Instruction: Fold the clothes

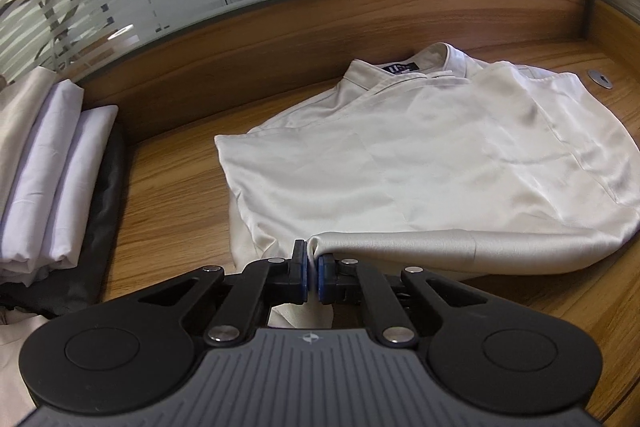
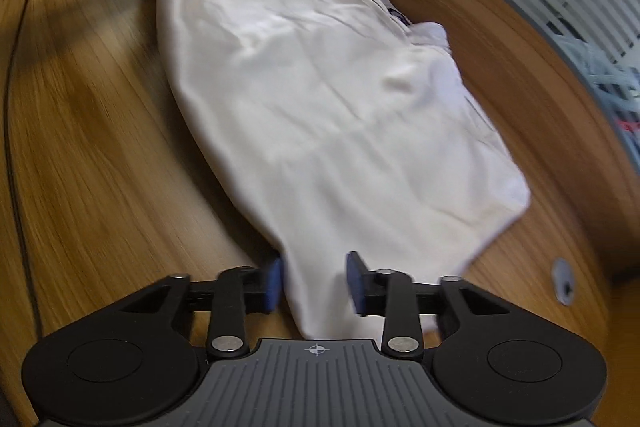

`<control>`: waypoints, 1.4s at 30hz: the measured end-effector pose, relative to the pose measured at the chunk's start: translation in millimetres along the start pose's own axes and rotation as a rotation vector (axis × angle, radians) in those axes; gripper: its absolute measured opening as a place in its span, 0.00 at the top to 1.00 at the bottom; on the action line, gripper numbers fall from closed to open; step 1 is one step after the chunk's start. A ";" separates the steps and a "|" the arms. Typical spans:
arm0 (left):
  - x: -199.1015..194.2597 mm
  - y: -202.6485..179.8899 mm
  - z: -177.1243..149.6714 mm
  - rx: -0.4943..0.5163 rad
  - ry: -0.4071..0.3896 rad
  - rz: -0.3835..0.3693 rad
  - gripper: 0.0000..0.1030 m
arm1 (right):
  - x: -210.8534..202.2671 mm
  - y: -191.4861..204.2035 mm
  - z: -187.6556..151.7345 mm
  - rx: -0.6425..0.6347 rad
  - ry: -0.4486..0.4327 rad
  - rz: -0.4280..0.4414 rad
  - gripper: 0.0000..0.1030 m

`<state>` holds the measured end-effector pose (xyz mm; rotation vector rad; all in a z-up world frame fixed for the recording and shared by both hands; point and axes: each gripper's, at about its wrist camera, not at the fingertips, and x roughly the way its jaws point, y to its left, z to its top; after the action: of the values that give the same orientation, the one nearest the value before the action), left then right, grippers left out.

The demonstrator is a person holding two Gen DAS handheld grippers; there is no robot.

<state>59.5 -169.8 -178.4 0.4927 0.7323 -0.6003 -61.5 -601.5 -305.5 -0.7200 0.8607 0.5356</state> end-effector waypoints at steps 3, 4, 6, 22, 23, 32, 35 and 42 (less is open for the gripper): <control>-5.2 -0.6 -3.9 -0.004 -0.004 0.003 0.96 | -3.9 -7.8 -6.0 -0.006 0.006 -0.017 0.96; -7.0 -0.7 -5.2 -0.006 -0.005 0.004 0.97 | -6.1 -11.0 -6.5 0.005 0.005 -0.018 0.96; -12.6 -2.6 -8.7 0.002 -0.013 0.008 0.97 | -11.2 -17.2 -3.5 0.036 0.006 -0.007 0.96; -100.9 -11.4 -41.2 -0.021 -0.001 -0.018 0.97 | -92.0 -15.1 0.2 0.180 0.071 0.055 0.97; -105.3 -11.2 -39.5 -0.030 0.002 -0.021 0.97 | -98.1 -14.4 -0.2 0.186 0.079 0.062 0.97; -124.0 -2.5 -8.6 -0.110 0.042 -0.035 0.97 | -106.7 -51.9 30.4 0.186 0.069 0.021 0.97; -110.0 7.0 16.3 -0.133 0.067 -0.028 0.97 | -96.2 -74.2 48.4 0.167 0.062 0.008 0.97; -53.8 23.6 58.4 -0.112 0.148 -0.020 0.97 | -39.5 -118.0 86.4 0.112 0.104 0.031 0.97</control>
<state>70.4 -170.3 -96.2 0.4292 0.9071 -0.5417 39.1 -618.3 -193.5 -0.6371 0.9929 0.4766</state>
